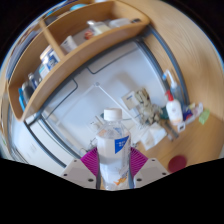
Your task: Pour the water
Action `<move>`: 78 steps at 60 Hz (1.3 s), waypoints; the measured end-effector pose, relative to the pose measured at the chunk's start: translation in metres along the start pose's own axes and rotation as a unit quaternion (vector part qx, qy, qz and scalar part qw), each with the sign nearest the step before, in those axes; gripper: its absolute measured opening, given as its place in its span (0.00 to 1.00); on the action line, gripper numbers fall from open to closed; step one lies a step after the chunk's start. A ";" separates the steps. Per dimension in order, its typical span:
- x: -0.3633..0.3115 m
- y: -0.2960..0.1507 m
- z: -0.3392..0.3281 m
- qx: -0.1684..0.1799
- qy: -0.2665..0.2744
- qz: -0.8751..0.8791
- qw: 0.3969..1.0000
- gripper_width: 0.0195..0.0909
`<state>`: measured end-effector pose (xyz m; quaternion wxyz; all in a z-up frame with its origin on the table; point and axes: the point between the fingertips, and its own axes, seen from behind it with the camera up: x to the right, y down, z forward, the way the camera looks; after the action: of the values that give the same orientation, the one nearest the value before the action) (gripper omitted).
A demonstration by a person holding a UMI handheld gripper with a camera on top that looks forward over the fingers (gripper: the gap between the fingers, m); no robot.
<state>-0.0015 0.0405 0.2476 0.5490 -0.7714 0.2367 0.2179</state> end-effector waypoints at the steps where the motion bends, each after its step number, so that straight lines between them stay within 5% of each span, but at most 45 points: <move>1: 0.004 -0.005 0.000 0.005 0.006 -0.026 1.000 0.25; 7: 0.040 -0.025 0.006 0.048 0.045 -0.152 0.986 0.25; 17: 0.103 -0.027 0.016 0.039 0.118 -0.271 0.954 0.28; 47: 0.193 0.014 0.043 0.046 0.157 -0.283 0.945 0.30; 57: 0.194 0.018 0.036 0.059 0.155 -0.286 0.944 0.43; 68: 0.211 0.047 0.023 0.004 0.177 -0.282 0.943 0.74; 73: 0.211 0.063 0.016 -0.006 0.167 -0.286 0.943 0.76; 78: 0.223 0.090 -0.005 -0.055 0.172 -0.285 0.941 0.76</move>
<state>0.1211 -0.0180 0.0492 0.4958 -0.8613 0.0857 -0.0712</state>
